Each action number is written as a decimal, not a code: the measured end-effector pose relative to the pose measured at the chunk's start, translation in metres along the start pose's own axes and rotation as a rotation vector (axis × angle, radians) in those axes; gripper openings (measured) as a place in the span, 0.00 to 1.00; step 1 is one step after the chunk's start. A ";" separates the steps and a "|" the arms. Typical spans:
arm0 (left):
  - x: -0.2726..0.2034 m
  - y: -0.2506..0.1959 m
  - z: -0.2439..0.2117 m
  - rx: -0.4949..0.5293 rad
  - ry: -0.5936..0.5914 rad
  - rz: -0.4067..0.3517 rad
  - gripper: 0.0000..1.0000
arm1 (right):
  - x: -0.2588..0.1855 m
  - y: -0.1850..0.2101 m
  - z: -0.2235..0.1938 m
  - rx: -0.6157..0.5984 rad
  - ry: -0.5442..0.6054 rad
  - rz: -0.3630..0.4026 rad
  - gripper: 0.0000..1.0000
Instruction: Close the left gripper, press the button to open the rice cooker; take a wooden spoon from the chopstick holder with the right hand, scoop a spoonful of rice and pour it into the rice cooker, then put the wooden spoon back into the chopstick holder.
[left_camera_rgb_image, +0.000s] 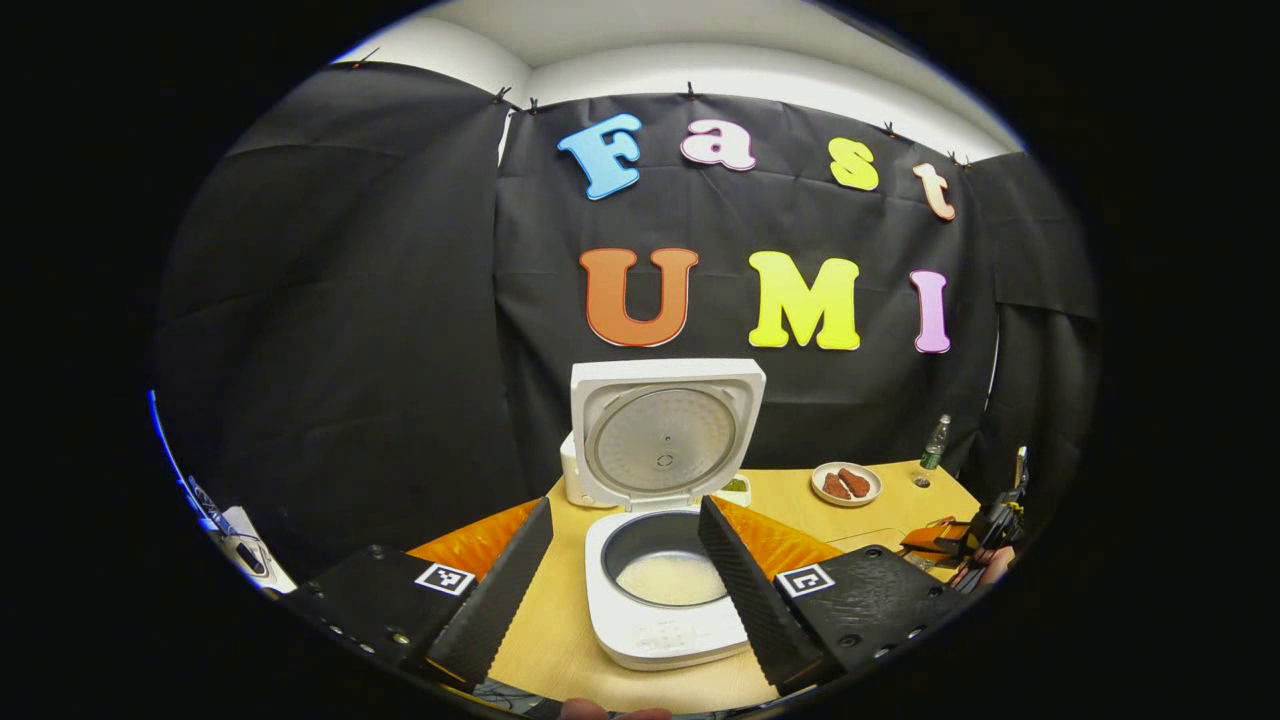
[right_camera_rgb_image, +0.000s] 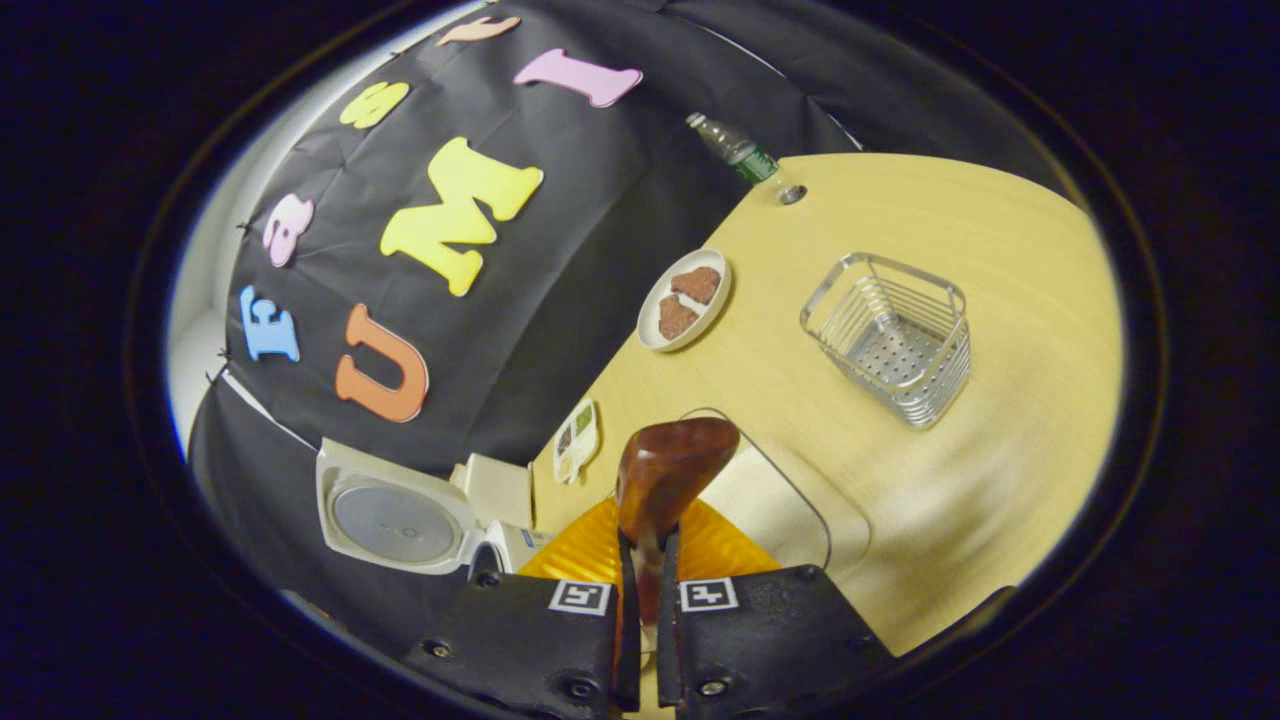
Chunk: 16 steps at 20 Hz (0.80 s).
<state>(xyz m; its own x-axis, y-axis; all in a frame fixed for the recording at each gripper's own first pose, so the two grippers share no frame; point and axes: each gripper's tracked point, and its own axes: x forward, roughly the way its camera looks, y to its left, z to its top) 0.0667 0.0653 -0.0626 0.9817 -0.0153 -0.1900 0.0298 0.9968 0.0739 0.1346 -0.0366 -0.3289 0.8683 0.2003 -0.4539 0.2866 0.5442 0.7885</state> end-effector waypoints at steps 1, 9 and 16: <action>0.000 -0.003 0.002 -0.002 -0.006 -0.003 0.94 | -0.007 0.002 0.007 0.007 -0.007 0.006 0.12; -0.001 0.002 0.009 -0.032 -0.046 0.024 0.94 | -0.034 0.069 0.055 0.100 -0.070 0.093 0.12; -0.016 0.055 0.005 -0.023 -0.066 0.116 0.94 | -0.023 0.196 0.034 0.061 -0.025 0.260 0.12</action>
<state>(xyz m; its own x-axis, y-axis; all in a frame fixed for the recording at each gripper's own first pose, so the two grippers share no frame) 0.0541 0.1199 -0.0505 0.9885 0.0962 -0.1165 -0.0886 0.9937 0.0686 0.1841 0.0375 -0.1500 0.9256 0.3058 -0.2232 0.0762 0.4270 0.9010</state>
